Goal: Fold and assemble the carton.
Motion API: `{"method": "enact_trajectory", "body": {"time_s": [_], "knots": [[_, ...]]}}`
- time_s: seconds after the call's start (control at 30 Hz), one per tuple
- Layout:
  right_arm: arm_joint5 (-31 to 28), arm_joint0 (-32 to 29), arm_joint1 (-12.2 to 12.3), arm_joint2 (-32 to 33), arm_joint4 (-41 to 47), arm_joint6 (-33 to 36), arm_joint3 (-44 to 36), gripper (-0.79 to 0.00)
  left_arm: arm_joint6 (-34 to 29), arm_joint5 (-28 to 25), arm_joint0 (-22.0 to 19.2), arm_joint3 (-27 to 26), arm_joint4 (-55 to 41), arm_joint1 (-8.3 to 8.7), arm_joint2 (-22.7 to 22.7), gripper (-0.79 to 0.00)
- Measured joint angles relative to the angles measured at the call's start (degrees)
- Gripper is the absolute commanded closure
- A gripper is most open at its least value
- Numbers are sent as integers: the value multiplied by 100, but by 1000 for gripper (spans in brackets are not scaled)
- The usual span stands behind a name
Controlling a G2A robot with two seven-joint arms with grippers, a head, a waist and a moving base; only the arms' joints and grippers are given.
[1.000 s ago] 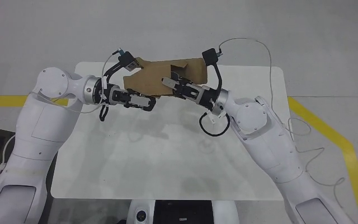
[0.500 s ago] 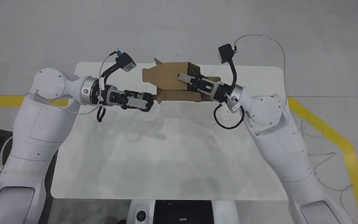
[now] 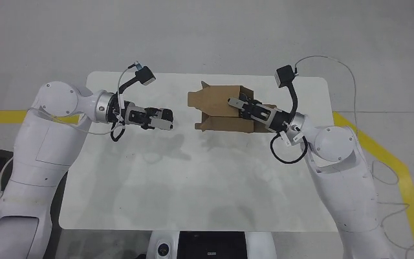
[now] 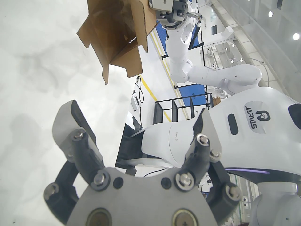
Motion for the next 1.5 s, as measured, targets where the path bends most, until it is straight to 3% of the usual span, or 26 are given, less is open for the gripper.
{"method": "enact_trajectory", "body": {"time_s": [0.4, 0.57, 0.73, 1.03, 1.5], "knots": [[-1, 1, 0, -1, 2, 1, 1, 0, 15, 13, 14, -7, 3, 0, 0, -785], [150, -80, -13, -82, 242, -47, 197, 0, 172, 353, 204, -126, -195, -11, 81, -785], [3, -21, -55, -298, 632, -14, 506, 0, 31, 513, 126, 134, -595, -80, 282, -785], [-163, 171, -141, -682, 1126, -42, 798, 0, 371, 473, -155, 735, -588, -233, 641, -785], [-252, 320, -212, -973, 1326, -161, 903, 0, -130, 573, -183, 1070, -1671, -355, 668, -785]]}}
